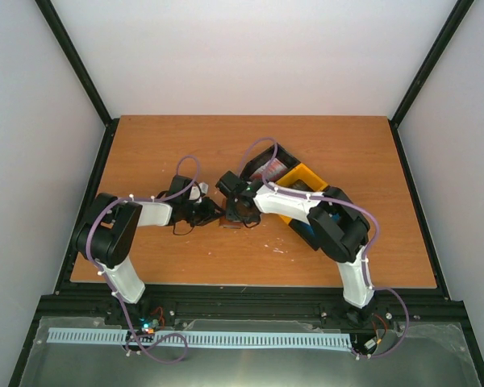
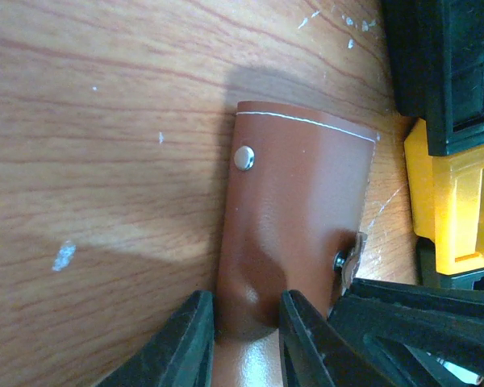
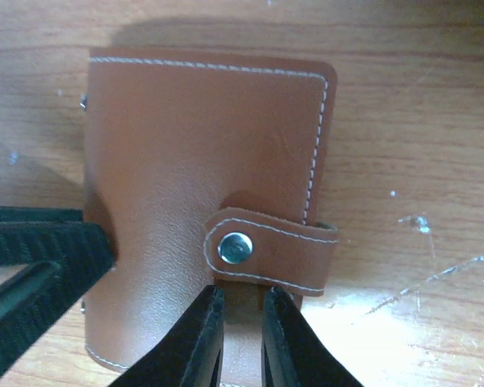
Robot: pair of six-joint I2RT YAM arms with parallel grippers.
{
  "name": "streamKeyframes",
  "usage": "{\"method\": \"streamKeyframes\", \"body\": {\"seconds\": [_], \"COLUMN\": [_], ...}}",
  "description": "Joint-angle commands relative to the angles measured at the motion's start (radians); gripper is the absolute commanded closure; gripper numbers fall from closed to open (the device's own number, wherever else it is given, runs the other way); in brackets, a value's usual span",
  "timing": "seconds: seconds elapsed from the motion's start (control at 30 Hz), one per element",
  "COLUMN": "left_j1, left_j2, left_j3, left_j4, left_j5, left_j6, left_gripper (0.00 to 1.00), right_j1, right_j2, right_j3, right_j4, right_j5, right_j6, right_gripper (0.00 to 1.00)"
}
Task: Put the credit cards into the card holder
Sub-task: Close the card holder at the center of the board.
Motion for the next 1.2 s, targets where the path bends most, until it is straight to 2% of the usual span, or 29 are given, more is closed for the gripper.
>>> {"method": "streamKeyframes", "body": {"seconds": [0.0, 0.53, 1.17], "left_j1": [-0.015, -0.015, -0.015], "left_j2": [0.15, 0.153, 0.165], "left_j3": [-0.1, -0.097, -0.091], "left_j4": [-0.31, -0.316, -0.315], "left_j5": [-0.21, -0.213, -0.21], "left_j6": [0.032, 0.032, 0.036], "left_gripper": [0.73, 0.73, 0.73], "right_j1": [-0.013, -0.048, -0.058], "right_j2": [-0.077, -0.074, -0.023], "right_j3": [-0.01, -0.018, -0.026], "right_j4": [0.121, 0.069, 0.079], "right_j5": [0.015, 0.04, -0.03], "right_j6": [0.04, 0.071, 0.067], "right_gripper": [0.84, 0.87, 0.88]}}
